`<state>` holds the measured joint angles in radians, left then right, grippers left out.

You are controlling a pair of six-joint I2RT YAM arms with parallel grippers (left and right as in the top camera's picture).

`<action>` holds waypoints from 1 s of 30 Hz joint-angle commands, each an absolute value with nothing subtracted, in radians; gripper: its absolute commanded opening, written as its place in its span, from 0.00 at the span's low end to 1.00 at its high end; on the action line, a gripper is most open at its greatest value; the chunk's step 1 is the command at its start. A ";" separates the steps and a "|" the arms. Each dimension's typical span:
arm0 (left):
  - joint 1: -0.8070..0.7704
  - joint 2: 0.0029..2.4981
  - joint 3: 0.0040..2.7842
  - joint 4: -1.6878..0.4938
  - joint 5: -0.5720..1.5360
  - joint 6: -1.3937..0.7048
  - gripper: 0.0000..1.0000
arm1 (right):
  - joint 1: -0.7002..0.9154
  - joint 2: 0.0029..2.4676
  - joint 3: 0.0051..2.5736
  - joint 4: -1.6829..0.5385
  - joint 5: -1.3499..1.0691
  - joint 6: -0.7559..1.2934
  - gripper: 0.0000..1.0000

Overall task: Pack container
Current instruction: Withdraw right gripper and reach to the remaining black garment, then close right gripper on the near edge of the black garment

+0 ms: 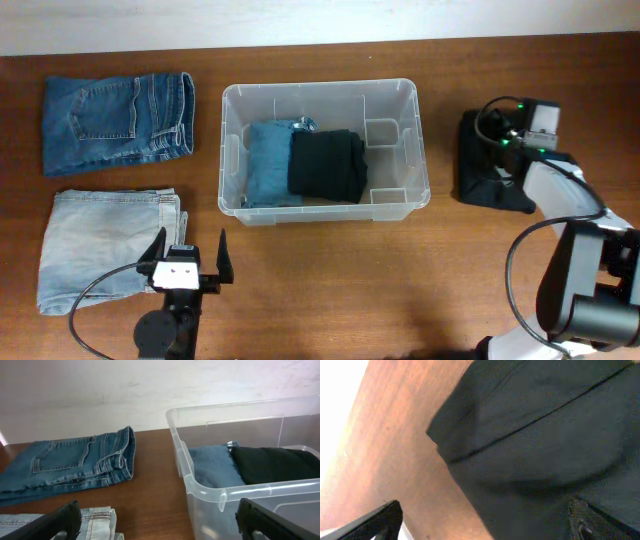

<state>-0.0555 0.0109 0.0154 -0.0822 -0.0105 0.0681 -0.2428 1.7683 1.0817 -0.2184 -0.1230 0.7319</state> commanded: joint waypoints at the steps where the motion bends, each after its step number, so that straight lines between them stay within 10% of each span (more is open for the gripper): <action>1: -0.049 0.006 0.009 -0.083 -0.003 0.081 0.99 | -0.331 1.773 1.158 -0.276 -0.287 0.538 0.98; 18: -0.049 0.006 0.009 -0.083 -0.003 0.081 0.99 | -0.465 1.650 1.335 -0.983 -0.257 1.044 0.99; 30: -0.049 0.006 0.009 -0.083 -0.003 0.081 0.99 | -0.465 1.651 1.073 -0.815 -0.245 1.205 0.98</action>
<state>-0.0555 0.0109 0.0154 -0.0818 -0.0105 0.0681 -0.4625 1.6611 1.1309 -0.8646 -0.2729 1.1584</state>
